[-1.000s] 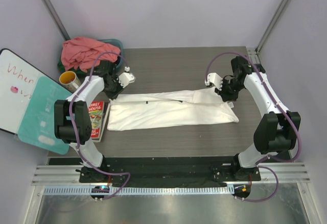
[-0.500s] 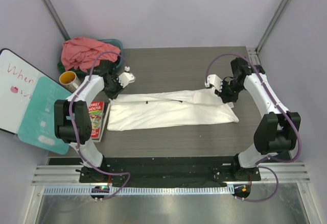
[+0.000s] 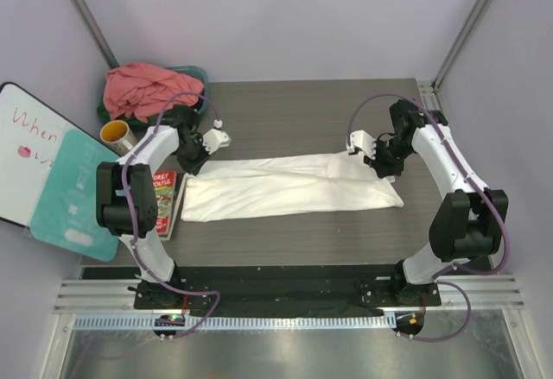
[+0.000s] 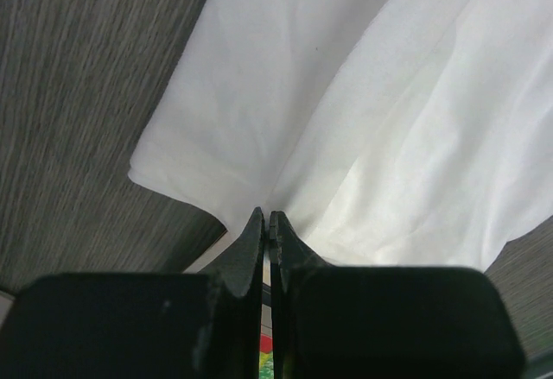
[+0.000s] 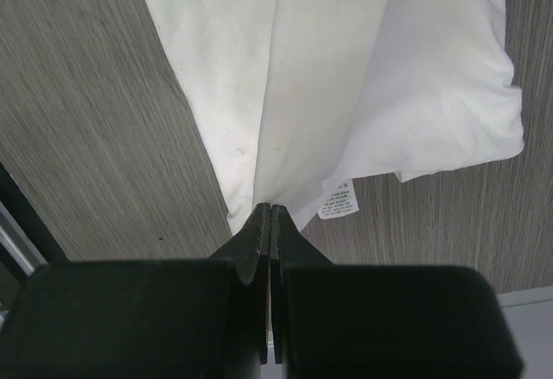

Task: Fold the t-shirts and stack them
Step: Fold the tshirt

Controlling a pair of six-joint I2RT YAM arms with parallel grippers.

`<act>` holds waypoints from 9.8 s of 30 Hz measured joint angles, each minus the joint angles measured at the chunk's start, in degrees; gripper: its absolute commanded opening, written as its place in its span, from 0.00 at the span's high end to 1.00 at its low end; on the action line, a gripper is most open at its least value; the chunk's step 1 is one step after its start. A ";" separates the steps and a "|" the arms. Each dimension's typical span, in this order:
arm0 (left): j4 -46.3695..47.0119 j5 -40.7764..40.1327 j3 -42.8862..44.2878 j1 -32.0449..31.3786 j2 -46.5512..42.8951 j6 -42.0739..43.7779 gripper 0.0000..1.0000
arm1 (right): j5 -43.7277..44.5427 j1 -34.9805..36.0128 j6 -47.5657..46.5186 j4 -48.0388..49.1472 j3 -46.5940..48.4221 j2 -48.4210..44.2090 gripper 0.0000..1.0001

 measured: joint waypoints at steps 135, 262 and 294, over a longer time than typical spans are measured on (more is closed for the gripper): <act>-2.14 0.37 4.79 -13.00 10.27 8.00 0.70 | 15.04 -4.72 32.98 36.33 7.15 27.52 0.99; 28.68 -10.62 -4.17 -14.34 -8.70 -14.25 1.00 | 50.34 13.70 44.48 66.27 16.92 35.23 0.99; 30.16 -14.56 0.26 -13.42 -4.61 -11.80 1.00 | 40.76 16.90 43.28 59.91 39.69 55.56 0.99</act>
